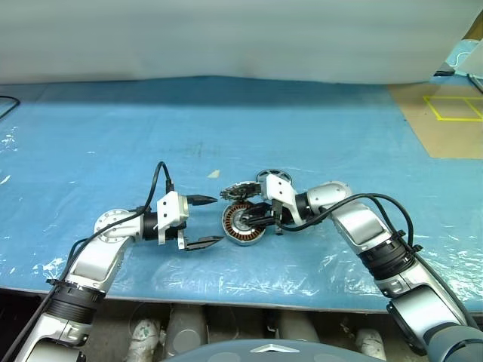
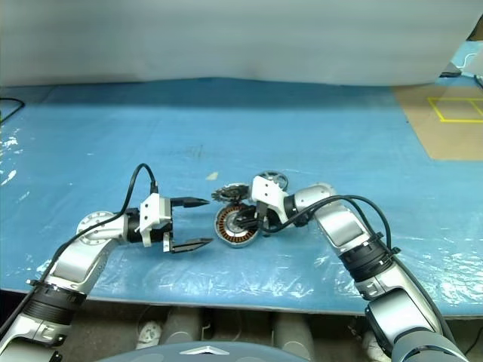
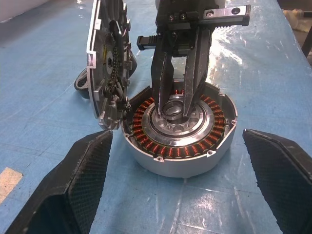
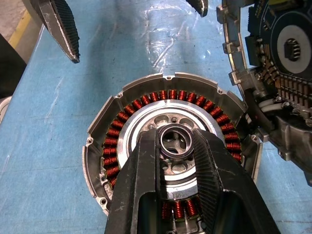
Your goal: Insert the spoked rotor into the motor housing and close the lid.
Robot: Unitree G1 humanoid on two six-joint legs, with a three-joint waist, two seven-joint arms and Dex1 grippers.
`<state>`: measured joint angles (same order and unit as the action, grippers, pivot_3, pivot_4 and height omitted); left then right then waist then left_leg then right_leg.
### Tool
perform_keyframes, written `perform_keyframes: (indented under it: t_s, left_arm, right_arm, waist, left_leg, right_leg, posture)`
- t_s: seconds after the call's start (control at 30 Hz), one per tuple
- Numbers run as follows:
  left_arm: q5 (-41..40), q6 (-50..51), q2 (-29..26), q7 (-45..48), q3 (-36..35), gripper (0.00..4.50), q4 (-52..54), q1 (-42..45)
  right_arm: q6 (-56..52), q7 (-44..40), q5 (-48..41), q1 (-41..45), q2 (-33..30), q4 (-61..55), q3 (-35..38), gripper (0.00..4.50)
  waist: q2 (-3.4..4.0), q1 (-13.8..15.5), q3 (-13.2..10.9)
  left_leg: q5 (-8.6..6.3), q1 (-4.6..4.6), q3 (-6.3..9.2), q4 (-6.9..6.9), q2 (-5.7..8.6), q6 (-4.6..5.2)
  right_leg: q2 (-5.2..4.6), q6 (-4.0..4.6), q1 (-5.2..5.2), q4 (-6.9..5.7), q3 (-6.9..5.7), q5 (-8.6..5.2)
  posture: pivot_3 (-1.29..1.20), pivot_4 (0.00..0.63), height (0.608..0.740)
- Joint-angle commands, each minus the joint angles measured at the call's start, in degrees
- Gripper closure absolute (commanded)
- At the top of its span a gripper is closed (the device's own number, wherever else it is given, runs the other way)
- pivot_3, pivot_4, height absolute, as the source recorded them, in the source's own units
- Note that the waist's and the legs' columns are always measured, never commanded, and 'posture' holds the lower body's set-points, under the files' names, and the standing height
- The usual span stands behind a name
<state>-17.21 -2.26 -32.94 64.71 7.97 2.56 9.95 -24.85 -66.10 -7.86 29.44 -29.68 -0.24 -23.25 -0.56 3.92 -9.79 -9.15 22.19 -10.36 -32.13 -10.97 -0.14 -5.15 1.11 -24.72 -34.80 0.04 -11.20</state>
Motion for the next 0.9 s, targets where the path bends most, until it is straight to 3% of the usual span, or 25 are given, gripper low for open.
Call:
perform_keyframes:
  t_s: [0.03,0.9]
  left_arm:
    - [-0.1,-0.9,-0.1,0.2,-0.4,0.0,0.6,0.5]
    - [-0.4,0.5,0.0,-0.4,-0.2,0.0,2.4,0.5]
  right_arm:
    - [0.6,-0.6,-0.1,0.6,0.1,-0.7,-0.1,3.93]
    - [1.7,-1.0,1.3,0.9,0.2,0.1,-0.6,3.93]
  waist:
    - [0.0,0.0,0.0]
    - [0.0,0.0,0.0]
  left_leg:
    - [0.0,0.0,0.0,0.0,0.0,0.0]
    - [0.0,0.0,0.0,0.0,0.0,0.0]
  right_leg:
    - [0.0,0.0,0.0,0.0,0.0,0.0]
    - [0.0,0.0,0.0,0.0,0.0,0.0]
  posture:
    - [0.0,0.15,0.74]
    - [0.0,0.15,0.74]
